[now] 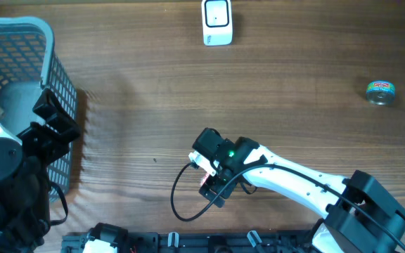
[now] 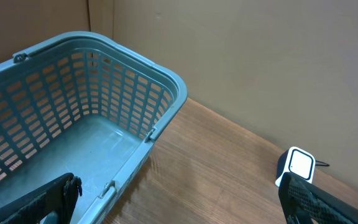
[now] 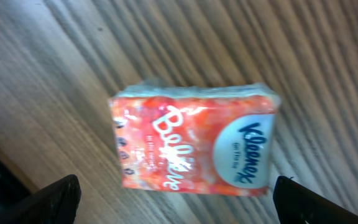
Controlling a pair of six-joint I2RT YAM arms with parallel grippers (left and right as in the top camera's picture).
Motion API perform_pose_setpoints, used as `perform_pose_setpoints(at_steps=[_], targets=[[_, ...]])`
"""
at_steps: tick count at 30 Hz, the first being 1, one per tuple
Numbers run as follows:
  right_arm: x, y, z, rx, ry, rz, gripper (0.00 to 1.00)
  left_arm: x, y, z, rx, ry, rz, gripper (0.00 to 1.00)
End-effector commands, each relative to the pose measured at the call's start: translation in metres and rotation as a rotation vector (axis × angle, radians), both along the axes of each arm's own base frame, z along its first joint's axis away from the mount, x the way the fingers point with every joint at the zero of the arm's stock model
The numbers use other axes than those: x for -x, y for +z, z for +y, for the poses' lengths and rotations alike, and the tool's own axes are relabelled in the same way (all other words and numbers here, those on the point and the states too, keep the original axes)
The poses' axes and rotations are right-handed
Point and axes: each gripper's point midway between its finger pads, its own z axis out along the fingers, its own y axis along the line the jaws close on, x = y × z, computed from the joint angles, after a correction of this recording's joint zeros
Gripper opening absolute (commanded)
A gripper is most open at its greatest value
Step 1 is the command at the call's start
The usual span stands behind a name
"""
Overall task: Scan the item barcode
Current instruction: 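Reach the right gripper to the red package and grasp it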
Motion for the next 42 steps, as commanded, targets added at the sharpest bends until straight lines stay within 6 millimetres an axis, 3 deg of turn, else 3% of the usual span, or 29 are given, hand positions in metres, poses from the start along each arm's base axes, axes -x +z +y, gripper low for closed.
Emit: perform_pose_setpoints(at_steps=[1, 6, 13, 18, 20, 27, 28, 29, 30, 36, 39, 42], targets=[[0.01, -0.002, 0.009, -0.043, 0.026, 0.053, 1.0, 0.002, 0.001, 0.004, 0.0, 0.023, -0.007, 1.0], [-0.001, -0.01, 0.007, -0.013, 0.04, 0.004, 1.0, 0.003, -0.001, 0.004, -0.003, 0.023, 0.004, 1.0], [0.003, -0.06, -0.006, 0.113, 0.034, 0.072, 1.0, 0.003, -0.001, 0.004, -0.003, 0.023, 0.003, 1.0], [-0.004, -0.061, 0.004, 0.084, -0.045, 0.053, 0.96, 0.003, -0.001, 0.005, -0.003, 0.023, 0.004, 1.0], [-0.003, -0.061, 0.003, 0.089, -0.069, 0.059, 0.9, 0.003, -0.001, 0.005, -0.003, 0.023, 0.004, 1.0], [-0.009, -0.062, -0.004, 0.123, -0.1, 0.026, 0.88, 0.004, -0.002, 0.005, -0.005, 0.023, 0.011, 1.0], [-0.01, -0.062, -0.006, 0.134, -0.104, 0.023, 0.88, 0.004, -0.002, 0.005, -0.005, 0.023, 0.011, 1.0], [-0.008, -0.062, -0.008, 0.145, -0.102, 0.03, 0.97, 0.004, -0.002, 0.005, -0.005, 0.023, 0.011, 1.0], [-0.005, -0.062, -0.012, 0.16, -0.101, 0.041, 1.0, 0.004, -0.002, 0.005, -0.005, 0.023, 0.011, 1.0], [-0.023, -0.063, -0.023, 0.222, -0.157, -0.063, 0.99, 0.006, -0.002, 0.005, -0.003, 0.023, 0.006, 1.0], [-0.016, -0.064, -0.019, 0.2, -0.165, -0.021, 0.83, 0.009, 0.0, 0.006, 0.0, 0.023, -0.006, 1.0], [-0.015, -0.064, -0.018, 0.198, -0.234, -0.011, 0.79, 0.017, 0.003, 0.008, 0.005, 0.023, -0.024, 1.0]])
